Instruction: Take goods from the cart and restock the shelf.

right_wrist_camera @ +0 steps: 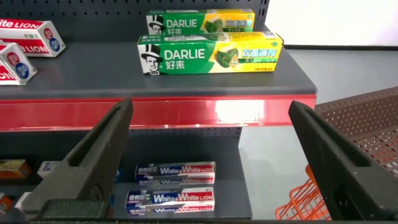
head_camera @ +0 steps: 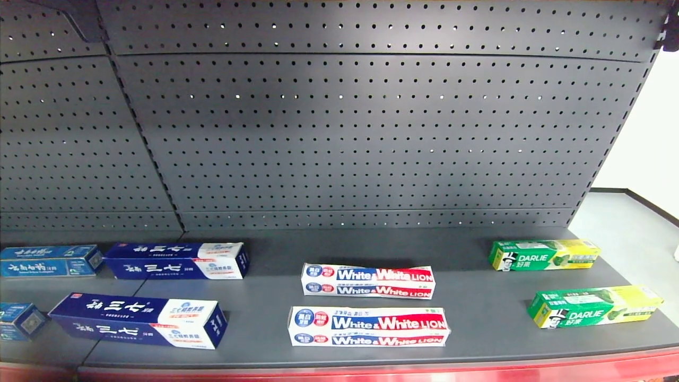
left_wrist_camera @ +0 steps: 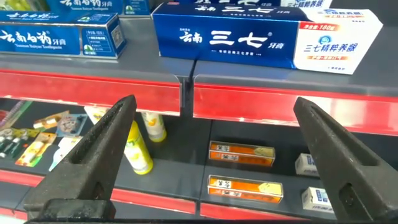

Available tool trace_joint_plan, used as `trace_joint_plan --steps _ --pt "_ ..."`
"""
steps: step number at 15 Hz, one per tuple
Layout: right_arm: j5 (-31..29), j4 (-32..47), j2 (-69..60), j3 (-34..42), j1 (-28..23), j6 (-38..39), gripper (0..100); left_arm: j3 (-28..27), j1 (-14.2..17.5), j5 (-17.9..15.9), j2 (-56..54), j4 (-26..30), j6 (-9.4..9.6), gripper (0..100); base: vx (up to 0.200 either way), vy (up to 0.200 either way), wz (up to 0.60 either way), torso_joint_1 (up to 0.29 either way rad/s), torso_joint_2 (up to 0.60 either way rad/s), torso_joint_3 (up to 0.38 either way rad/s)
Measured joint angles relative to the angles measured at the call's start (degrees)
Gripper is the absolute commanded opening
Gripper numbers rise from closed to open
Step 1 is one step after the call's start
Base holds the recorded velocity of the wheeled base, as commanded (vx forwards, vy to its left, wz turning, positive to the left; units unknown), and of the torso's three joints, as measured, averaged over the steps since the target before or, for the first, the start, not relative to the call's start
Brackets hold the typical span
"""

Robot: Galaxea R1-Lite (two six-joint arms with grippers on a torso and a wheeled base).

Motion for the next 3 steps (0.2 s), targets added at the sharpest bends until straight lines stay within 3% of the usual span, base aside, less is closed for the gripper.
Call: trace_joint_plan --steps 3 --pt "0.0 0.0 0.0 0.0 0.0 0.0 100 0.0 0.0 0.0 0.0 0.0 0.00 100 0.000 0.000 0.00 0.000 0.00 0.000"
